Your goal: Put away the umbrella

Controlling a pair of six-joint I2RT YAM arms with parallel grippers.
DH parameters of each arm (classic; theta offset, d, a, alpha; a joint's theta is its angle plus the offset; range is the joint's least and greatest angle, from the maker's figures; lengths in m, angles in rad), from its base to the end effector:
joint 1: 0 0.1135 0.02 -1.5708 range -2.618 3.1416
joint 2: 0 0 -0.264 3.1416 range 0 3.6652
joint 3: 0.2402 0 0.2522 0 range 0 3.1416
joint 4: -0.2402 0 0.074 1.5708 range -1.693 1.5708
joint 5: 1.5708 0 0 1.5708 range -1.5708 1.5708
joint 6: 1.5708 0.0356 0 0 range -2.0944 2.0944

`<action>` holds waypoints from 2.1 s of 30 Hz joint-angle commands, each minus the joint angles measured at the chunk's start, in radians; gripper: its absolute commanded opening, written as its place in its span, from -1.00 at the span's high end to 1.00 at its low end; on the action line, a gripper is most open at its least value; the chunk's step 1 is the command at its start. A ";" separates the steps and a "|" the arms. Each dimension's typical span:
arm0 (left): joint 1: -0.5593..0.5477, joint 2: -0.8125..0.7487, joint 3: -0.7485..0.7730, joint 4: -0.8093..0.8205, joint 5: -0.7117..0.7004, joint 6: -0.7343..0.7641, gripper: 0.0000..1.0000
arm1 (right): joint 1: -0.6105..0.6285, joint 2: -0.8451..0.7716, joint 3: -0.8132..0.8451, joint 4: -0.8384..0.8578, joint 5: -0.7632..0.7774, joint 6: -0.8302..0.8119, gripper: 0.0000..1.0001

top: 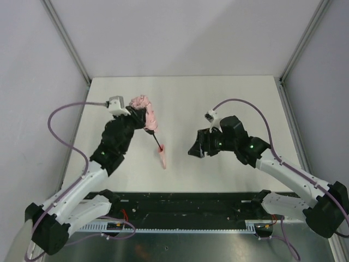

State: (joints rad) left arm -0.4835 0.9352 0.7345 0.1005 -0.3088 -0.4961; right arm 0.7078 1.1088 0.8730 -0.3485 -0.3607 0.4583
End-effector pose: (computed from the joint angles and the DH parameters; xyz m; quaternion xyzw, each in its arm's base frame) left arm 0.2022 -0.0939 0.3251 -0.1078 0.7321 -0.2112 0.6386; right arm 0.1772 0.1682 0.2917 -0.1921 0.8492 0.3884 0.3019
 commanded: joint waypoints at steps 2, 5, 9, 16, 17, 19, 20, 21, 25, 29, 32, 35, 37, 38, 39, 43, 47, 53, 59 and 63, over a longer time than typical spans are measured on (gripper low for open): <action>-0.155 0.060 -0.157 0.669 -0.246 0.426 1.00 | -0.008 -0.056 -0.004 0.033 0.052 0.002 -0.43; -0.230 0.164 -0.212 0.879 -0.303 0.545 1.00 | -0.009 -0.060 -0.013 0.054 0.052 0.007 -0.42; -0.315 0.225 -0.370 1.081 -0.308 0.516 1.00 | -0.009 -0.064 -0.030 0.058 0.049 0.009 -0.42; -0.414 0.310 -0.626 1.192 -0.372 0.220 1.00 | -0.011 -0.059 -0.101 0.116 0.014 0.019 -0.43; -0.420 0.305 -0.640 1.192 -0.364 0.192 1.00 | -0.011 -0.043 -0.104 0.126 -0.001 0.018 -0.43; -0.425 0.246 -0.663 1.186 -0.308 0.154 1.00 | -0.012 -0.003 -0.107 0.151 -0.047 0.008 -0.44; -0.425 0.197 -0.670 1.162 -0.270 0.132 1.00 | -0.012 0.020 -0.107 0.167 -0.077 0.006 -0.45; -0.419 0.149 -0.672 1.123 -0.225 0.103 1.00 | -0.012 0.044 -0.107 0.192 -0.100 0.010 -0.48; -0.388 -0.073 -0.703 1.004 -0.047 -0.042 1.00 | 0.055 0.101 -0.108 0.334 -0.173 0.046 -0.62; -0.364 -0.239 -0.651 0.813 0.161 -0.150 1.00 | 0.129 0.123 -0.099 0.489 -0.171 0.084 -0.84; -0.345 -0.288 -0.629 0.735 0.263 -0.254 1.00 | 0.134 0.123 -0.094 0.550 -0.182 0.093 -0.97; -0.311 -0.287 -0.615 0.721 0.382 -0.354 1.00 | 0.139 0.117 -0.088 0.573 -0.190 0.068 -0.97; -0.289 -0.279 -0.599 0.720 0.446 -0.403 1.00 | 0.137 0.121 -0.078 0.551 -0.189 0.043 -0.95; -0.281 -0.276 -0.592 0.720 0.468 -0.419 1.00 | 0.136 0.125 -0.074 0.547 -0.198 0.035 -0.93; -0.277 -0.270 -0.584 0.720 0.484 -0.433 1.00 | 0.135 0.129 -0.070 0.547 -0.208 0.034 -0.91; -0.255 -0.263 -0.564 0.723 0.514 -0.481 1.00 | 0.142 0.174 -0.066 0.608 -0.303 0.072 -0.60; -0.215 -0.259 -0.549 0.729 0.559 -0.529 0.84 | 0.144 0.211 -0.067 0.624 -0.341 0.093 -0.23; -0.125 -0.240 -0.546 0.729 0.653 -0.615 -0.42 | 0.097 0.217 -0.087 0.763 -0.421 0.175 0.49; 0.037 -0.209 -0.542 0.729 0.827 -0.668 -0.98 | -0.038 0.240 -0.089 0.789 -0.500 0.256 0.73; 0.139 -0.219 -0.561 0.726 0.888 -0.683 -0.99 | -0.193 0.268 -0.089 0.742 -0.500 0.276 0.70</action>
State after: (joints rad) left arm -0.4210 0.7258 0.1543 0.7876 0.4637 -1.1404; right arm 0.6395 1.3579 0.7696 0.3473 -0.8211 0.6823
